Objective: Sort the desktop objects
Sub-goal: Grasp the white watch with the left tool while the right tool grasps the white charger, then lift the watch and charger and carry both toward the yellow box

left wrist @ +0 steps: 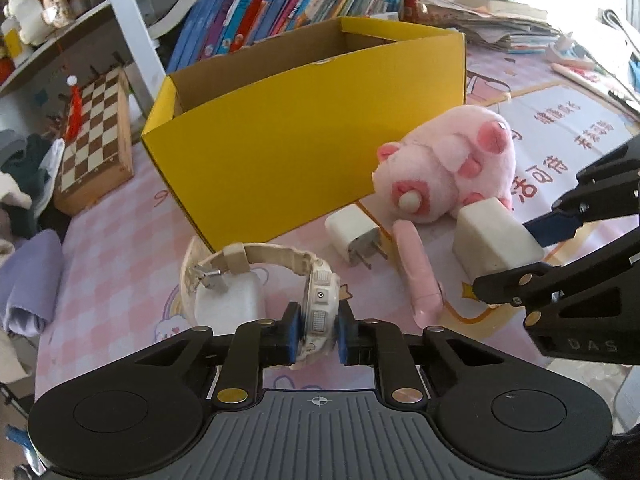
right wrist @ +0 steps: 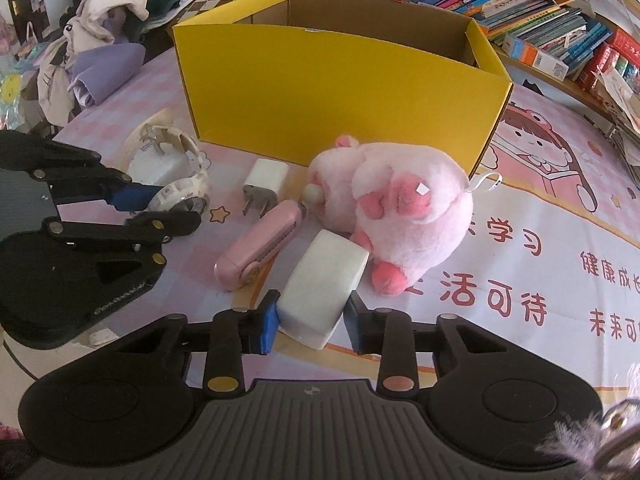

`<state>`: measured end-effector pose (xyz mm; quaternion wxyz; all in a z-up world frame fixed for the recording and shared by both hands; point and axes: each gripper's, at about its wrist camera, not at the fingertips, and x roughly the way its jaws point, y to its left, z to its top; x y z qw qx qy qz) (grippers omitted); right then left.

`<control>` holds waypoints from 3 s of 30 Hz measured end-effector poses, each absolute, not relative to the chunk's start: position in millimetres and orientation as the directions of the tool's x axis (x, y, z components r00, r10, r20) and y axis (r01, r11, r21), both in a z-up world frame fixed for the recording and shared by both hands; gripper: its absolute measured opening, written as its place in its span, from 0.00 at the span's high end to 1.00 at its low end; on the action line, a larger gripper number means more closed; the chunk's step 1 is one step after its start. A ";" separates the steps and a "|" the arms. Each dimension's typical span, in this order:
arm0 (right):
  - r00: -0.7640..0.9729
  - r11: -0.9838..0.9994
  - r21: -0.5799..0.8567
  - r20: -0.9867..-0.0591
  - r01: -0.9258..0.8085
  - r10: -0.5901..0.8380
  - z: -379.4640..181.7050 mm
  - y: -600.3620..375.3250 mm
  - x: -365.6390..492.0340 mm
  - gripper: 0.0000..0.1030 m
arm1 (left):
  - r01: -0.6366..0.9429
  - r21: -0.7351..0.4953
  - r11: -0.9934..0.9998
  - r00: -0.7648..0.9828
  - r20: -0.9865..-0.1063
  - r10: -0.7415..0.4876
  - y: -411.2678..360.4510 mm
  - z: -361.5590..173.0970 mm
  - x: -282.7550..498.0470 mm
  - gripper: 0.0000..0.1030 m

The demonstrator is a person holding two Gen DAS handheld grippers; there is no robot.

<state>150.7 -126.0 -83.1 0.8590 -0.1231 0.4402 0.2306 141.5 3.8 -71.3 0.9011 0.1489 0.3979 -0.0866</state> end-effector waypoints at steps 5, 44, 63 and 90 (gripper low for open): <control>0.521 0.865 -0.002 -0.799 -0.501 0.300 -76.1 -128.6 146.3 0.75 | 0.270 0.175 0.947 0.680 -0.731 -0.059 7.0 -63.8 133.1 0.85; 0.632 0.878 0.014 -0.688 -0.479 0.356 -18.5 -134.3 123.4 0.76 | 0.218 0.150 0.964 0.848 -0.518 -0.111 19.4 3.1 90.3 0.85; 0.698 0.859 -0.002 -0.584 -0.512 0.414 17.0 -139.4 171.8 0.76 | 0.180 0.211 0.961 0.910 -0.407 -0.081 8.4 33.3 127.5 0.85; 0.716 0.811 -0.034 -0.494 -0.584 0.494 45.0 -147.9 305.7 0.76 | 0.179 0.288 0.941 0.901 -0.432 -0.040 -22.1 49.3 231.7 0.85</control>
